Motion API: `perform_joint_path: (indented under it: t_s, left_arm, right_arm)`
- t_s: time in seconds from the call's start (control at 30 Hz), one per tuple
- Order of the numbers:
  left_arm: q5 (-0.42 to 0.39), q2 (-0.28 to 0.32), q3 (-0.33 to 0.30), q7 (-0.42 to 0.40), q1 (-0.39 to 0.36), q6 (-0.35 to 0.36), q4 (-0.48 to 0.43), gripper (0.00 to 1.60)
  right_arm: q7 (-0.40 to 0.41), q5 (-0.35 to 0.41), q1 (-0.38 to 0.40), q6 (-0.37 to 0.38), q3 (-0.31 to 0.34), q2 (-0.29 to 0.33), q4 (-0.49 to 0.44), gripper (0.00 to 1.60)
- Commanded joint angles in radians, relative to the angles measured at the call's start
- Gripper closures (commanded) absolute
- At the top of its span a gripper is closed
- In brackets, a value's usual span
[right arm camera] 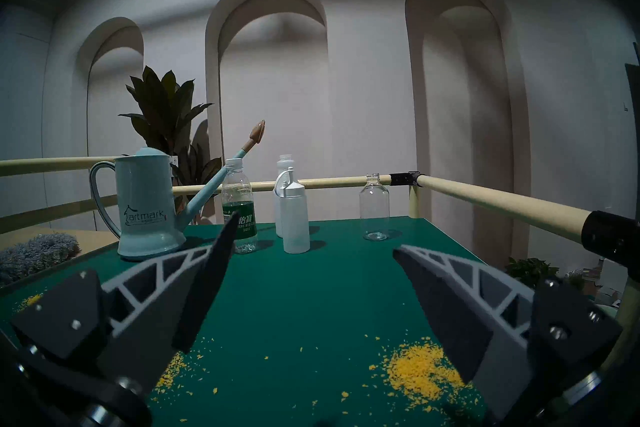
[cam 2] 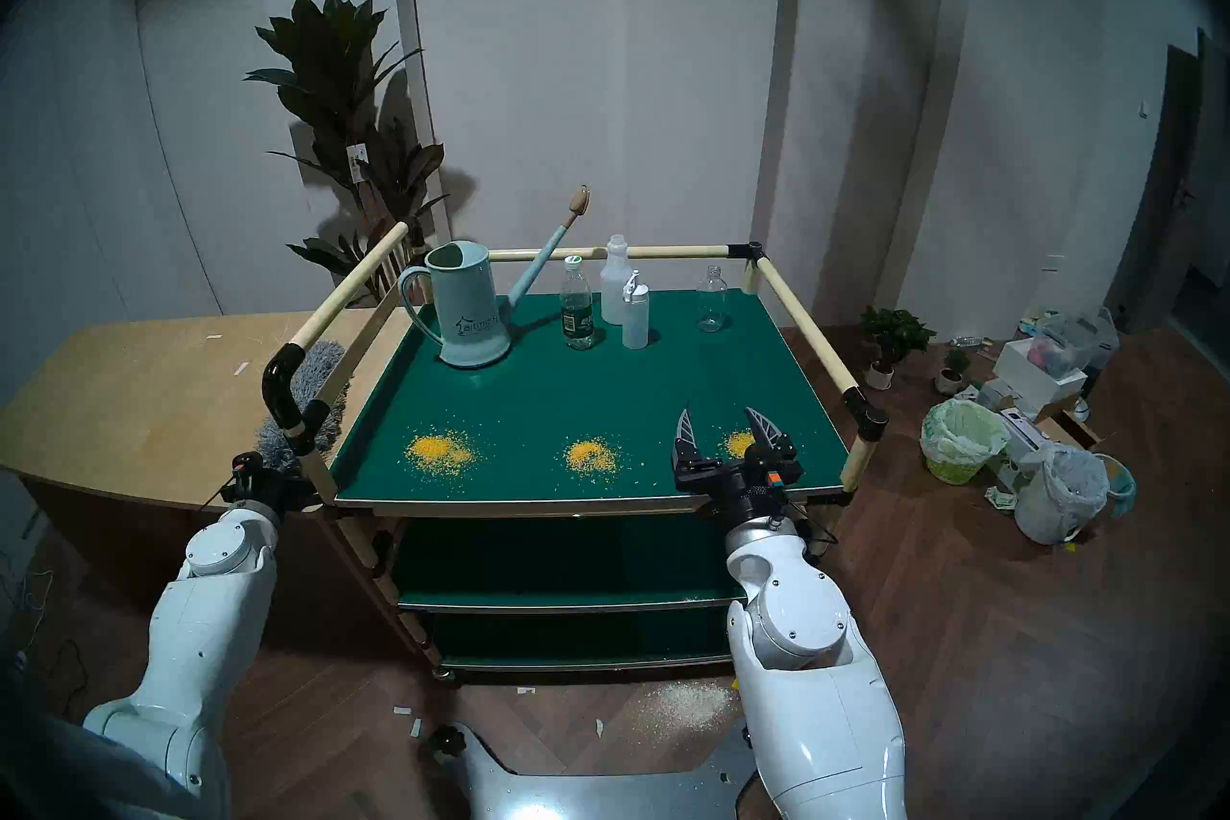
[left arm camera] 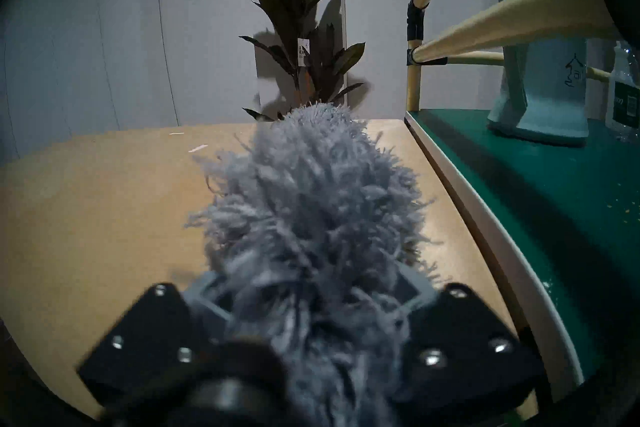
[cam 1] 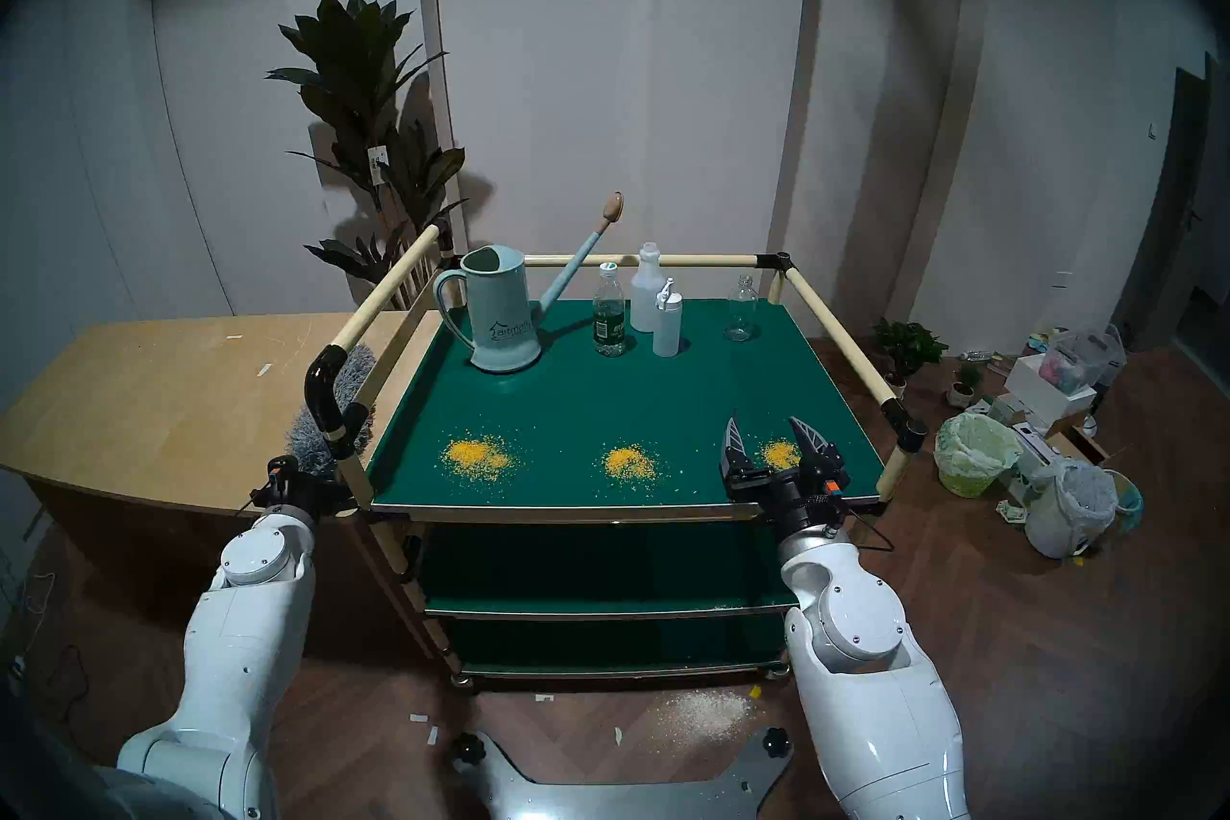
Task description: Dust the shelf with the duster
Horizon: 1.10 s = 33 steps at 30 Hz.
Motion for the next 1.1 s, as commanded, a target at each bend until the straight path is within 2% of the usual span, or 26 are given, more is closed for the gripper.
perform_joint_path:
  t_s: [0.0, 0.03, 0.07, 0.1, 0.17, 0.2, 0.37, 0.67, 0.7, 1.07]
  left_arm:
    - [-0.005, -0.005, -0.011, 0.019, 0.002, 0.014, -0.046, 0.9]
    - [-0.005, -0.006, -0.012, 0.02, 0.009, 0.016, -0.054, 0.89]
    - [-0.005, -0.008, -0.013, 0.025, 0.014, 0.018, -0.06, 1.06]
    - [0.0, -0.007, -0.013, 0.03, 0.021, 0.019, -0.065, 1.16]
    - [-0.008, -0.011, -0.02, 0.033, 0.03, 0.025, -0.074, 1.54]
    - [-0.006, -0.009, -0.021, 0.034, 0.035, 0.024, -0.078, 1.6]
    - [-0.01, -0.008, -0.03, 0.033, 0.065, 0.025, -0.104, 1.6]
    - [-0.02, 0.004, -0.07, 0.056, 0.157, 0.037, -0.239, 1.6]
    - [-0.024, 0.005, -0.079, 0.061, 0.176, 0.044, -0.27, 1.6]
    - [-0.046, 0.019, -0.167, 0.102, 0.261, 0.032, -0.394, 1.6]
  right_arm:
    - [-0.004, -0.004, 0.013, -0.009, -0.002, -0.003, -0.016, 0.0]
    - [-0.004, -0.004, 0.014, -0.009, -0.002, -0.004, -0.014, 0.0]
    - [-0.005, -0.004, 0.015, -0.009, -0.002, -0.004, -0.014, 0.0]
    - [-0.005, -0.004, 0.015, -0.008, -0.003, -0.004, -0.014, 0.0]
    - [-0.006, -0.004, 0.016, -0.007, -0.003, -0.004, -0.013, 0.0]
    - [-0.006, -0.004, 0.017, -0.006, -0.004, -0.004, -0.013, 0.0]
    - [-0.005, -0.002, 0.02, -0.004, -0.005, -0.004, -0.011, 0.0]
    - [-0.005, 0.002, 0.027, -0.001, -0.007, -0.004, -0.005, 0.0]
    - [-0.005, 0.003, 0.028, -0.001, -0.007, -0.004, -0.005, 0.0]
    - [-0.006, 0.012, 0.037, 0.003, -0.008, -0.002, 0.003, 0.0]
